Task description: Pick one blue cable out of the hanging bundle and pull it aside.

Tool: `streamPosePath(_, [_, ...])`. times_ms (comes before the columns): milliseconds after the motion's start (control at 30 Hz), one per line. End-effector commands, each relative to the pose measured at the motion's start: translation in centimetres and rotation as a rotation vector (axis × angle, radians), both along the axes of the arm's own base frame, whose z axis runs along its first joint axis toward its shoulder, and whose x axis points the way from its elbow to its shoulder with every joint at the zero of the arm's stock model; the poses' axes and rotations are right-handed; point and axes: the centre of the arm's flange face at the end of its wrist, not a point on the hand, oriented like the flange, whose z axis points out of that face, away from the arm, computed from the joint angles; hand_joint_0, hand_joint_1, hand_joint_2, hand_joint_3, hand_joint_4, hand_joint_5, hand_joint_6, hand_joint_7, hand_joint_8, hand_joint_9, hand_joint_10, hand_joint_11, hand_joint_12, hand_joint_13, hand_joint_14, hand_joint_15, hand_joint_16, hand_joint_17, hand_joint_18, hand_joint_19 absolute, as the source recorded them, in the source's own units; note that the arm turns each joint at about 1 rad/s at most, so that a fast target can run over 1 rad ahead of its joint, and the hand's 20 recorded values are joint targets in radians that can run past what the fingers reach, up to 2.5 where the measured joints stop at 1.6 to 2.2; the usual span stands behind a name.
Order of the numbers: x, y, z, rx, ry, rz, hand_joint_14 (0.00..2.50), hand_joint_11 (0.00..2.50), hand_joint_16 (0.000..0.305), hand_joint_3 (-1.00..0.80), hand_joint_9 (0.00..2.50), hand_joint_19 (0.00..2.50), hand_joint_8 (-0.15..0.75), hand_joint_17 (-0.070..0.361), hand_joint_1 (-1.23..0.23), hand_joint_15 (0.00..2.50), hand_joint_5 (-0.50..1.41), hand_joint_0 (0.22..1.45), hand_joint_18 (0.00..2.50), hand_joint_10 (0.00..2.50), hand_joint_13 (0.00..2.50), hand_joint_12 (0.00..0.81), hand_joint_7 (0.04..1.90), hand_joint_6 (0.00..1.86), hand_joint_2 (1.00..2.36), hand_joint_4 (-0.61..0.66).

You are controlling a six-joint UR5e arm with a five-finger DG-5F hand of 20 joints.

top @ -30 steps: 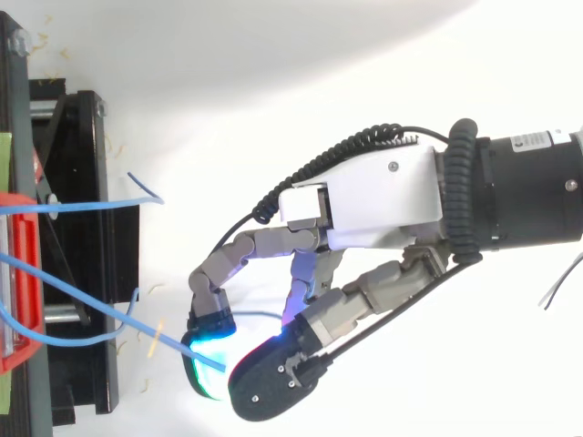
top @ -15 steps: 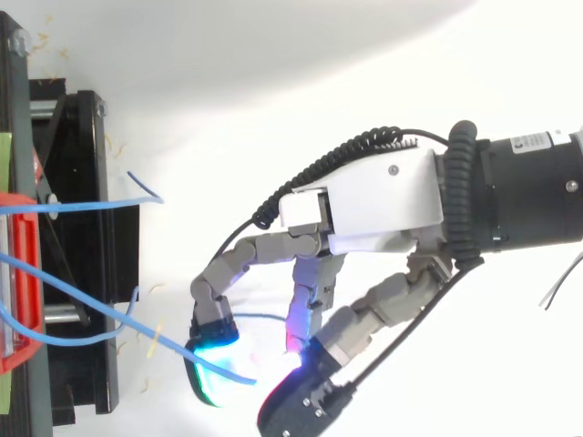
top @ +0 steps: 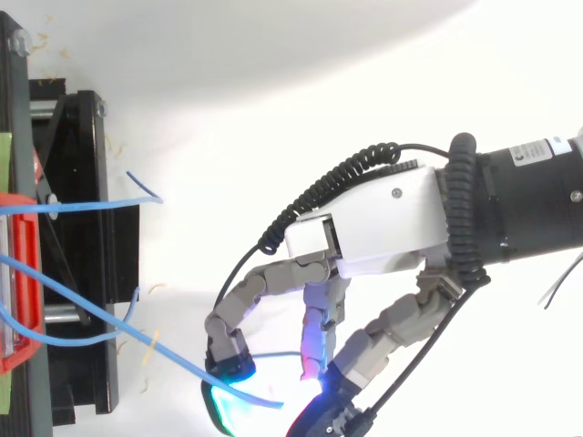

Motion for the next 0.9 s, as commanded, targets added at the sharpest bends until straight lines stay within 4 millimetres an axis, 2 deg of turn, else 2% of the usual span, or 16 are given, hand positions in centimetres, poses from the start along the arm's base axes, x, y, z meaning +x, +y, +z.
streamPosePath(0, [-0.04,0.09,-0.06,-0.01,-0.002,0.02,0.02,0.05,0.059,-0.5,1.29,0.69,0.162,0.133,-0.66,0.41,0.06,0.43,0.75,0.0,0.94,0.373,1.14,0.69,1.0,-0.23])
streamPosePath(67, [-0.06,0.04,-0.05,-0.011,-0.003,0.026,0.02,0.18,0.06,-0.5,1.32,0.69,0.172,0.134,-0.68,0.45,0.03,0.43,0.74,0.01,0.94,0.382,1.09,0.76,1.0,-0.19])
streamPosePath(100, [-0.06,-0.08,0.07,-0.011,-0.006,0.024,0.02,0.34,0.06,-0.5,1.33,0.69,0.176,0.136,-0.7,0.53,0.0,0.43,0.74,0.01,0.94,0.395,1.05,0.83,1.0,-0.13])
streamPosePath(200, [-0.06,-0.42,-0.04,-0.011,-0.005,0.019,0.02,0.46,0.059,-0.5,1.29,0.71,0.187,0.132,-0.74,0.59,-0.01,0.45,0.7,0.02,0.95,0.399,1.11,0.85,1.0,-0.12])
streamPosePath(400, [-0.09,-0.53,0.07,-0.01,-0.006,0.017,0.03,0.46,0.055,-0.5,1.24,0.74,0.188,0.123,-0.79,0.65,-0.01,0.5,0.66,0.02,0.94,0.385,1.11,0.86,1.0,-0.1])
streamPosePath(533, [-0.07,-0.53,-0.04,-0.008,-0.004,0.017,0.03,0.48,0.05,-0.39,1.23,0.77,0.176,0.113,-0.81,0.69,-0.01,0.56,0.67,0.02,0.97,0.371,1.11,0.87,1.01,-0.1])
streamPosePath(867, [-0.1,-0.5,0.07,-0.01,-0.006,0.021,0.02,0.42,0.054,-0.22,1.26,0.74,0.18,0.122,-0.85,0.69,0.0,0.58,0.76,0.02,1.02,0.379,1.09,0.87,1.02,-0.13])
